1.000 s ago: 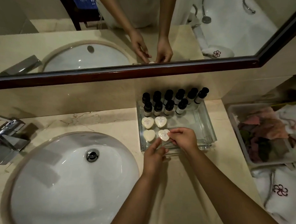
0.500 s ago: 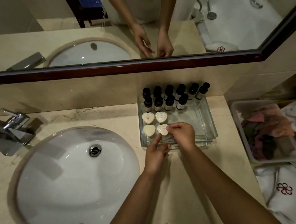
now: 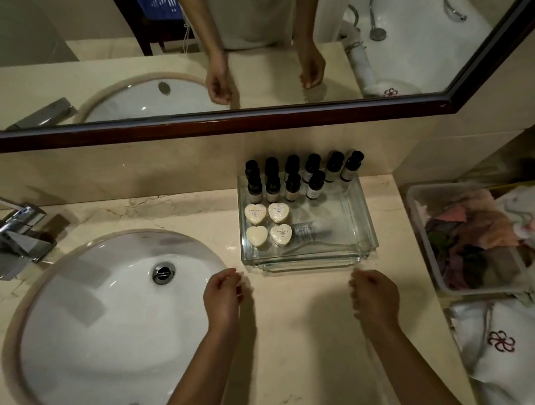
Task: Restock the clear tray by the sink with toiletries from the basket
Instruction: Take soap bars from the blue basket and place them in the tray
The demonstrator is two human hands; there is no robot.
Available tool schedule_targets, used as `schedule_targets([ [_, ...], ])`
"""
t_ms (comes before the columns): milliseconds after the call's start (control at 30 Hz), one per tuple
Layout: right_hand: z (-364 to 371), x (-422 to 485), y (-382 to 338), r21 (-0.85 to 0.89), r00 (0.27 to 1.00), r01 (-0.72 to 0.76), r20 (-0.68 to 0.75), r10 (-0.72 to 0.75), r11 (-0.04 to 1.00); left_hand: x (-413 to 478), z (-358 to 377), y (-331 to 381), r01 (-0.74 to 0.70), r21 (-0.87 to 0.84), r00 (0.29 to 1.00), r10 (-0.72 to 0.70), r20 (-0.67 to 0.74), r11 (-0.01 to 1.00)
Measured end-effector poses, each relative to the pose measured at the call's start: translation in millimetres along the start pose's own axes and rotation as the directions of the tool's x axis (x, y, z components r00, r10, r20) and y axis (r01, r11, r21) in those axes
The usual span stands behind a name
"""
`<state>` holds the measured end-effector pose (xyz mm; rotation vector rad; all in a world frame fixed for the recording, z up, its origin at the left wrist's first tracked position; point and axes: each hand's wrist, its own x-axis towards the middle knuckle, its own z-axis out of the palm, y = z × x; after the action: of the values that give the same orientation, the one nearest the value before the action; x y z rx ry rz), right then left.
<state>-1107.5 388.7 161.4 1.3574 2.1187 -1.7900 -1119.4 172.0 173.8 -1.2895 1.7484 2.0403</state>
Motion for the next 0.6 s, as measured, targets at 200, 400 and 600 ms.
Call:
schedule_targets([
  [200,-26.9,33.0,-0.8,0.059,0.999,-0.047,0.014,0.046,0.997,13.5,14.2,-5.6,0.028,0.144,0.982,-0.054,0.179,0.989],
  [400,-9.9,50.2,-13.2,0.104,0.988,-0.094,0.135,0.080,0.990,14.0,29.7,-6.6,-0.012,0.093,0.982,-0.006,0.189,0.996],
  [600,-9.8,54.6,-14.6,0.158,0.950,-0.228,0.250,0.185,0.961,13.4,36.5,-10.6,-0.017,0.008,0.982,0.015,0.189,1.000],
])
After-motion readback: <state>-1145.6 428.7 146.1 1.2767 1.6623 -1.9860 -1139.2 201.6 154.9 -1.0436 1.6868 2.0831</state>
